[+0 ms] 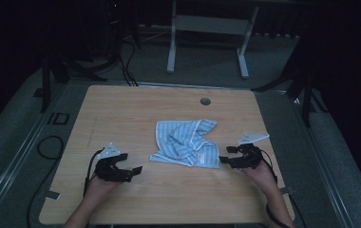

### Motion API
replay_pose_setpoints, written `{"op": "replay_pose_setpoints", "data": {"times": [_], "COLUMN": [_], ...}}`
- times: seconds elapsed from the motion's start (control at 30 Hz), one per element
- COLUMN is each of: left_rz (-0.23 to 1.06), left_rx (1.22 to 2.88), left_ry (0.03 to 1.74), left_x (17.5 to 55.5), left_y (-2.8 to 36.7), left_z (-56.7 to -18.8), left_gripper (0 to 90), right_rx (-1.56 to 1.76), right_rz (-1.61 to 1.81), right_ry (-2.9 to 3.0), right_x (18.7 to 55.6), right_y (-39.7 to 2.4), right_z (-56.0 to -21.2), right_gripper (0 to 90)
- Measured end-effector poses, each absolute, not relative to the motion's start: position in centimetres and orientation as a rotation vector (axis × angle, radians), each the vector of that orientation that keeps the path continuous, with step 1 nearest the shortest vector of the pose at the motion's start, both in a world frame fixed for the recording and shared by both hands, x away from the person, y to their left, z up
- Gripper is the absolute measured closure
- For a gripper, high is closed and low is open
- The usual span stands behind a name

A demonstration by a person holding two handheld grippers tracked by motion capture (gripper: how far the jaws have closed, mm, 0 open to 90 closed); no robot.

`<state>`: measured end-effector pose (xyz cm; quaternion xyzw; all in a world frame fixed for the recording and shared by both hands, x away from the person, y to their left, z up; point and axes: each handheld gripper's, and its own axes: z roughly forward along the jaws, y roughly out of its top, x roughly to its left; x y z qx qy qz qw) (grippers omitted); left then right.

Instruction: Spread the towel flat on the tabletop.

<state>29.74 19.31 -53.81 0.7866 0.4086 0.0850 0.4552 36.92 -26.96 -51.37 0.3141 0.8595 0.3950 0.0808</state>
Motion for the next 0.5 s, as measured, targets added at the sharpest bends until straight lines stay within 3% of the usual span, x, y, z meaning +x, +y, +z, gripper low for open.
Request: {"op": "replay_pose_setpoints", "data": {"times": [0.07,0.13,0.27,0.33,0.4,0.5], "left_rz": [0.239,0.209,0.195,0.221,0.187,0.148], "left_rx": [1.924,1.957,1.994,2.033,2.054,2.091], "left_ry": [0.975,0.968,0.920,0.869,0.842,0.832], "left_x": [30.0,30.5,31.0,31.3,31.8,32.8], "left_y": [18.4,17.6,16.1,15.3,14.5,13.0], "left_z": [-53.7,-53.5,-53.2,-52.8,-52.5,-52.1], "left_gripper": [18.3,19.0,20.9,30.7,30.7,31.5], "right_rx": [0.885,0.854,0.799,0.768,0.738,0.690], "right_rz": [1.131,1.144,1.126,1.104,1.087,1.029], "right_ry": [2.590,2.632,2.649,2.686,2.736,2.753], "right_x": [37.5,37.9,38.4,39.0,39.4,39.7], "right_y": [-25.4,-24.6,-22.9,-22.1,-21.4,-20.2], "right_z": [-51.4,-51.4,-51.0,-50.8,-50.6,-50.0], "right_gripper": [44.3,44.2,54.4,57.1,62.0,62.6]}}
